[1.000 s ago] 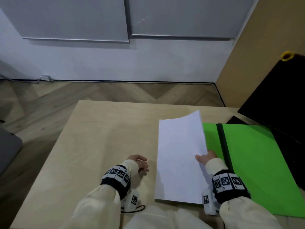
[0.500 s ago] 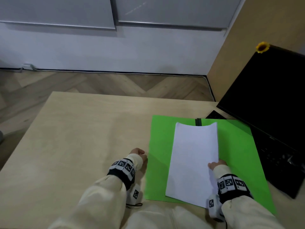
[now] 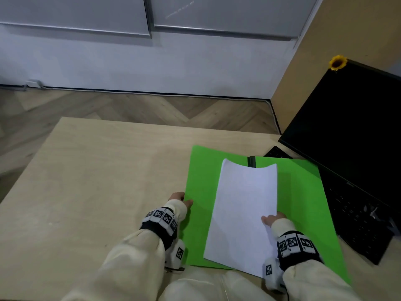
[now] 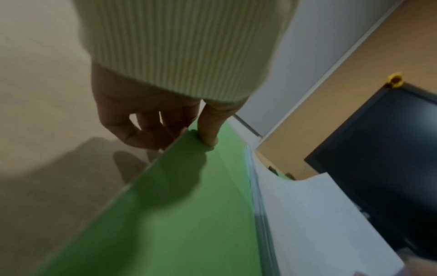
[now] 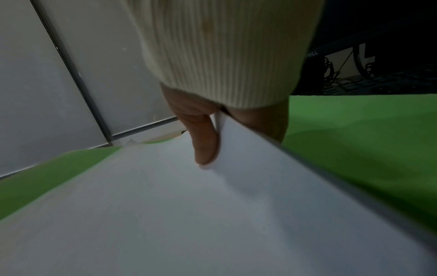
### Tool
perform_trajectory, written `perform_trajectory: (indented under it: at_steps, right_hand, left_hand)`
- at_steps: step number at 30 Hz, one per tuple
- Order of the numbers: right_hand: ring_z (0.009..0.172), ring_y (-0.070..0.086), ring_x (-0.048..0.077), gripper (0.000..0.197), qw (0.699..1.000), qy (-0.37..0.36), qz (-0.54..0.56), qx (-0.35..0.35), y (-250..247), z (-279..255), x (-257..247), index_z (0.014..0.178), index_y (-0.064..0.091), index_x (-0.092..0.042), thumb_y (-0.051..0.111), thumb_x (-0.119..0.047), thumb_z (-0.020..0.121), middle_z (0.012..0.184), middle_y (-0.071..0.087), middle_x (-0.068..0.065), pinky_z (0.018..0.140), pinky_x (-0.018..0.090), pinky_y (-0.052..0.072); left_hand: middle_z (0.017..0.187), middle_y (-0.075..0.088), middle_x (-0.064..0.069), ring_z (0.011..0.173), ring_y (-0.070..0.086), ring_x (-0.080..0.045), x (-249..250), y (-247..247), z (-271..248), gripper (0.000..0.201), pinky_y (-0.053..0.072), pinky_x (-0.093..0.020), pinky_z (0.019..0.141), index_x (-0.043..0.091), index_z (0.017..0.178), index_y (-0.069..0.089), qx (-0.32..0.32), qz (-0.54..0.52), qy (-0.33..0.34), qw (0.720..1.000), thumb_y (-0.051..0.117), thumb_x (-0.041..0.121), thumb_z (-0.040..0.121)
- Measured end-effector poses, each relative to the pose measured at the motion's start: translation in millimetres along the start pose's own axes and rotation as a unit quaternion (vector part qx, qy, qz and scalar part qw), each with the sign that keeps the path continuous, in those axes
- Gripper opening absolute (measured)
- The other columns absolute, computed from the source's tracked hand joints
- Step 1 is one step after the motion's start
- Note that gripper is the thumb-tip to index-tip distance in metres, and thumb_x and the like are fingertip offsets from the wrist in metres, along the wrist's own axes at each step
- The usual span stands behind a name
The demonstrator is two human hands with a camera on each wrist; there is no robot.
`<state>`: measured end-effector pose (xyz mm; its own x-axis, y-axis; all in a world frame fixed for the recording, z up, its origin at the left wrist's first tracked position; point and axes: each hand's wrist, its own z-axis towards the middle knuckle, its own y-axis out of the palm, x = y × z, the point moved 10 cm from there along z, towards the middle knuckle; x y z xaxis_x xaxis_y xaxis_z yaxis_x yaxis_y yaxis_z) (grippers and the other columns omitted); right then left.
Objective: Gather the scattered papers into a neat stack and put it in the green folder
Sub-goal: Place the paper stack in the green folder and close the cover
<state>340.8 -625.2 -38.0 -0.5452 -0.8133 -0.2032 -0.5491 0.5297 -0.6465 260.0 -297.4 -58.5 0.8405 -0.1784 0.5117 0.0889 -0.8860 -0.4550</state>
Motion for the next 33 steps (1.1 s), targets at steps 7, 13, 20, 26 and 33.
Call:
perform_trajectory:
  at_steps: [7,13,20,26,33]
  right_hand:
    - [0.147,0.014,0.024,0.065,0.998,-0.054,-0.005,0.029,7.5,-14.0,-39.1,0.147,0.014,0.002,0.036,-0.035,0.098,0.159,0.007,0.014,0.116,0.028,0.019]
    - [0.141,0.029,0.028,0.065,0.997,-0.063,0.033,0.009,18.5,-24.1,-69.4,0.144,0.023,0.004,0.052,-0.023,0.093,0.154,0.025,0.016,0.112,0.031,0.027]
    - [0.136,0.037,0.029,0.056,0.996,-0.091,-0.005,-0.015,59.2,-43.8,-116.0,0.140,0.033,0.002,0.049,-0.023,0.093,0.148,0.034,0.019,0.107,0.033,0.035]
    - [0.133,0.042,0.029,0.058,0.991,-0.126,-0.020,-0.045,101.7,-61.1,-158.2,0.141,0.034,-0.002,0.056,-0.017,0.090,0.147,0.039,0.015,0.106,0.033,0.037]
    - [0.133,0.043,0.029,0.058,0.991,-0.126,-0.030,-0.030,121.1,-69.9,-178.6,0.141,0.033,0.000,0.054,-0.018,0.090,0.147,0.040,0.013,0.107,0.030,0.036]
  left_hand:
    - [0.144,0.045,-0.018,0.132,0.044,-0.034,-1.4,-100.4,-11.9,0.053,0.034,-0.042,0.112,0.002,0.139,0.039,0.100,-0.021,0.044,0.994,0.054,0.016,0.091]
    - [0.128,0.058,-0.024,0.115,0.056,-0.040,-18.6,-212.3,-36.7,0.043,0.043,-0.047,0.099,-0.001,0.127,0.053,0.182,0.014,0.095,0.979,0.057,0.018,0.089]
    - [0.092,0.063,-0.020,0.075,0.052,-0.026,-40.9,-283.0,-75.6,0.020,0.044,-0.037,0.073,-0.001,0.100,0.062,0.235,0.021,0.139,0.962,0.056,0.014,0.089]
    - [0.097,0.063,-0.015,0.088,0.058,-0.032,-53.1,-298.6,-85.2,0.022,0.044,-0.036,0.079,0.000,0.106,0.062,0.242,0.011,0.118,0.963,0.053,0.014,0.091]
    - [0.108,0.065,-0.016,0.085,0.056,-0.027,-60.6,-315.9,-93.8,0.023,0.048,-0.040,0.083,0.003,0.108,0.062,0.260,-0.005,0.100,0.960,0.053,0.015,0.091]
